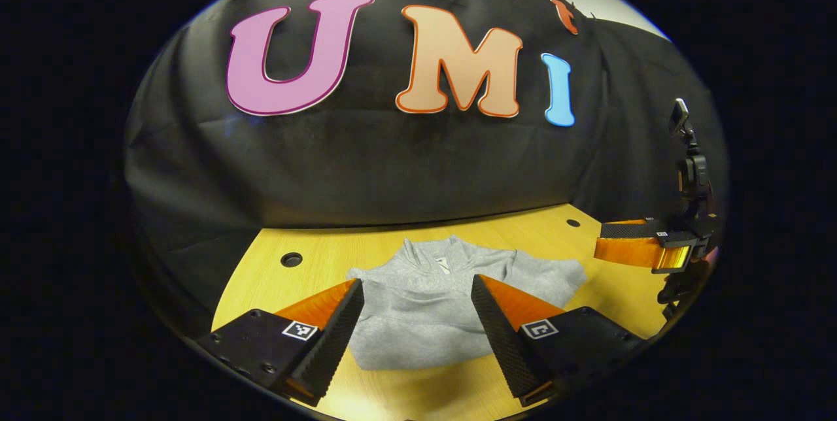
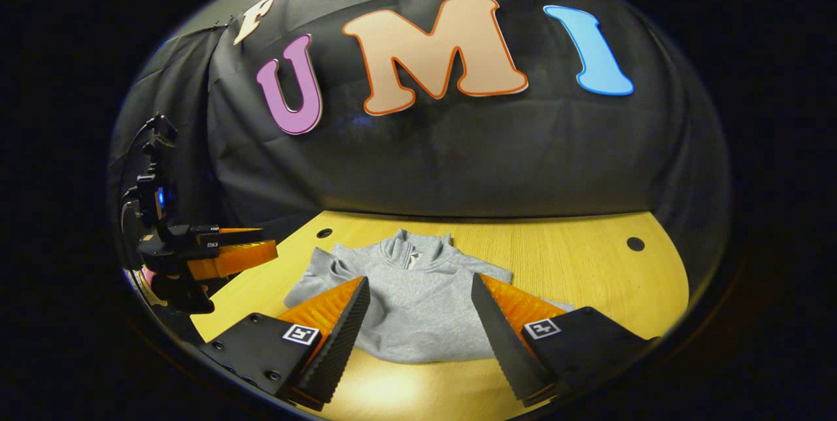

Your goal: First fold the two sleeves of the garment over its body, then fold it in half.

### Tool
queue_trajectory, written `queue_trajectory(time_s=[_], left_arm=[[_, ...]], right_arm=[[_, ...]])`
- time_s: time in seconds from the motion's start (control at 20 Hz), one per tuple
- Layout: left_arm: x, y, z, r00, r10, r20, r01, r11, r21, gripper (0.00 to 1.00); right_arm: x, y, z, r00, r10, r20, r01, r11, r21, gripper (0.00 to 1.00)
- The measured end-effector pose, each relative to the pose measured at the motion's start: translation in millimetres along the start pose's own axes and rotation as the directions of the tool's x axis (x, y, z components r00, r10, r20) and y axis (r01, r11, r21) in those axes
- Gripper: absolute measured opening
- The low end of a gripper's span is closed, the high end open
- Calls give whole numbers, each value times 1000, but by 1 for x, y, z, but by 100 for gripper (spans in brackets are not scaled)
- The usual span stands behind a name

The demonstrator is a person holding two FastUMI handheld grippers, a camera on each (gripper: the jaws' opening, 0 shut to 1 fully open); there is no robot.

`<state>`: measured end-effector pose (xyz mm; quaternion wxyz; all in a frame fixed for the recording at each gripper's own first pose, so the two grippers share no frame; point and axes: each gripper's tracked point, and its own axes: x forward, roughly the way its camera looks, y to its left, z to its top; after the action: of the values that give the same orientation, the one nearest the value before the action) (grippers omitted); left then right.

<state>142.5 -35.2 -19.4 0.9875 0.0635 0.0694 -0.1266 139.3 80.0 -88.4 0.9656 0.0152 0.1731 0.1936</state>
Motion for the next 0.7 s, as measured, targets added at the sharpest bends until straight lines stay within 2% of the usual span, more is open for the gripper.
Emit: queue_trajectory(time_s=[0.2, 0.4, 0.7], left_arm=[[-54, -2, -9, 1000, -10, -11, 9, 998, -56, 96], [-86, -10, -22, 999, -25, -27, 22, 996, -90, 96], [-109, -20, -40, 999, -40, -35, 39, 998, -44, 96]], right_arm=[[-48, 22, 4, 999, -22, 41, 24, 999, -40, 98], [-83, 42, -10, 998, -50, 31, 48, 997, 54, 98], [-99, 30, -38, 989, -150, 11, 149, 984, 98, 98]])
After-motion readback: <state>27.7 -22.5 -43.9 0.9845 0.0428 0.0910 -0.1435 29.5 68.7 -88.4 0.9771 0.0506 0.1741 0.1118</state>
